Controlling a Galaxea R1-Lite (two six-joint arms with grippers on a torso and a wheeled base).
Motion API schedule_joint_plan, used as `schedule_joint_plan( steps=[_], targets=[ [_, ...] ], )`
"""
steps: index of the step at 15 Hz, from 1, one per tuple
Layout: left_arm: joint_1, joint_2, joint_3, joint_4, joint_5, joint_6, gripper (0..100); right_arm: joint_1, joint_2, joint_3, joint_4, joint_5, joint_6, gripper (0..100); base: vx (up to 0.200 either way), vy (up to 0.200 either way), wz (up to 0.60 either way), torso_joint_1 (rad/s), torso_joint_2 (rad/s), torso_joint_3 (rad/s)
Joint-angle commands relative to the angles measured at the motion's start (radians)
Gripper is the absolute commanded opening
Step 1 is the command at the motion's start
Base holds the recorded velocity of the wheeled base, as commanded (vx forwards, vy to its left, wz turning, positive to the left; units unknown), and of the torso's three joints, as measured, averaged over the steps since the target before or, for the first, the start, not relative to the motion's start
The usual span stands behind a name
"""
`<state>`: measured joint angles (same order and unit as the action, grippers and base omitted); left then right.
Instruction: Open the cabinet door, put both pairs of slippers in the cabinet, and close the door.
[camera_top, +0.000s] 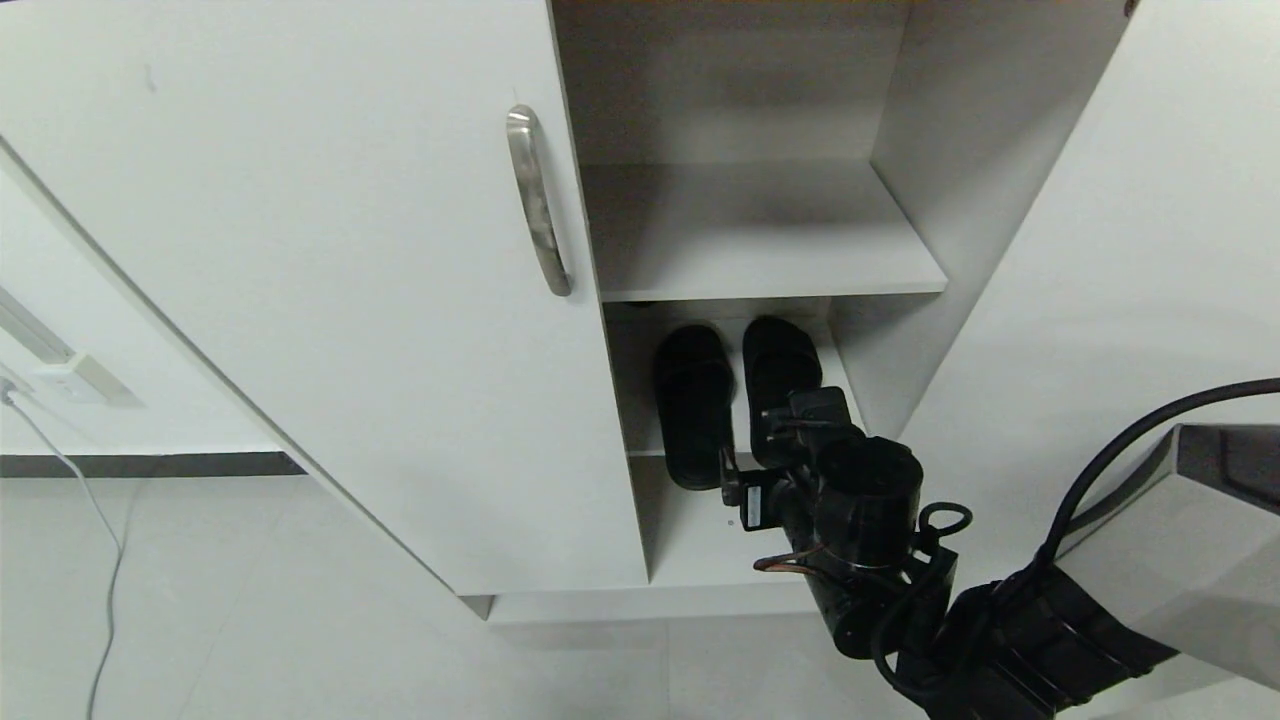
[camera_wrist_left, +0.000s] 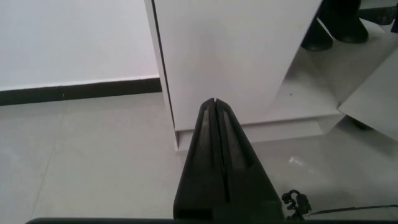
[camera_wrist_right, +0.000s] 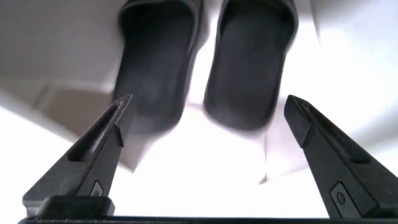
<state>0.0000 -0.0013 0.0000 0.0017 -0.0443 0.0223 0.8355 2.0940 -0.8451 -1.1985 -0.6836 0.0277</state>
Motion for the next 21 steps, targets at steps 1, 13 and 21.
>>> schedule_joint_plan(
  steps=[1,13,21],
  targets=[
    [0.0,0.001,0.0,0.0,0.0,-0.001,0,0.0,-0.002,0.003,0.0,-0.001,0.0,100,-0.2,0.0,0.0,-0.007,0.0,-0.002],
    [0.0,0.001,0.0,0.0,0.0,-0.001,0,0.0,-0.002,0.023,-0.029,-0.004,-0.005,100,0.0,0.0,0.0,0.0,0.0,0.0],
    [0.0,0.001,0.0,0.0,0.0,-0.001,0,0.007,0.003,0.023,-0.029,-0.002,-0.005,100,0.0,0.0,0.0,0.001,0.0,0.082]
  ],
)
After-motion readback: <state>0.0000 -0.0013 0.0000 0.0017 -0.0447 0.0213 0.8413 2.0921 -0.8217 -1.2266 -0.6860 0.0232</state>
